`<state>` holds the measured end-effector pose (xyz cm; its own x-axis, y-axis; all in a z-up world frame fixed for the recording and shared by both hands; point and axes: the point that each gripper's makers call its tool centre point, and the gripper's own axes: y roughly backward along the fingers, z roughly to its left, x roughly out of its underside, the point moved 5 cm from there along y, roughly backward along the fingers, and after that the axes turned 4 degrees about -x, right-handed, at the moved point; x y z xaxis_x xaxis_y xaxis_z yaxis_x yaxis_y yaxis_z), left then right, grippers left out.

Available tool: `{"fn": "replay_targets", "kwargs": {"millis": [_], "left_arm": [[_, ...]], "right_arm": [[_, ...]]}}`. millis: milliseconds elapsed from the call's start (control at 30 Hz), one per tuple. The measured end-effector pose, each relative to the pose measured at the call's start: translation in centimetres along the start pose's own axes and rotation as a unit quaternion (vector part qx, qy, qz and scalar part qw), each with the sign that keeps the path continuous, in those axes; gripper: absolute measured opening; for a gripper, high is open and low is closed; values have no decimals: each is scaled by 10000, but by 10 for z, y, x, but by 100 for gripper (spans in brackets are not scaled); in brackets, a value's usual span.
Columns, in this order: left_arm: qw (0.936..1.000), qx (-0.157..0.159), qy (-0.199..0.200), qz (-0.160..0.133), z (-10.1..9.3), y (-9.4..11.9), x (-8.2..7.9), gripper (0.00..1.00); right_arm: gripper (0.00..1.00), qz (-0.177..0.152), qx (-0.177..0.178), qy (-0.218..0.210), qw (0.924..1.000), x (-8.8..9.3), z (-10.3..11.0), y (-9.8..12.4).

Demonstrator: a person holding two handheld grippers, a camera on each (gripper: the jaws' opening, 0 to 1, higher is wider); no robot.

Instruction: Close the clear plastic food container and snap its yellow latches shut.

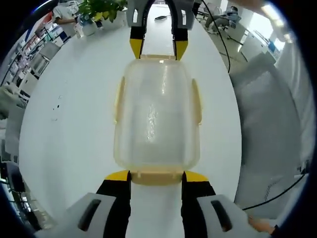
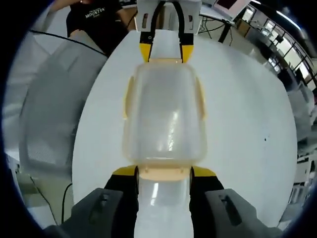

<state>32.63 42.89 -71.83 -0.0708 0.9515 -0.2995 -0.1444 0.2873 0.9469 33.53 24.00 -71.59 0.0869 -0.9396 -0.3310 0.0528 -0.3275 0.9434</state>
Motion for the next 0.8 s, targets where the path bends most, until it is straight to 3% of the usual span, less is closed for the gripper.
{"fn": "replay_targets", "kwargs": {"millis": [400, 800], "left_arm": [[10000, 79, 4, 26, 1, -26, -52, 33], [9998, 160, 43, 135, 3, -41, -73, 33]], "right_arm": [[36, 35, -87, -78, 9999, 59, -3, 6], [36, 3, -182, -69, 9998, 85, -5, 7]]}}
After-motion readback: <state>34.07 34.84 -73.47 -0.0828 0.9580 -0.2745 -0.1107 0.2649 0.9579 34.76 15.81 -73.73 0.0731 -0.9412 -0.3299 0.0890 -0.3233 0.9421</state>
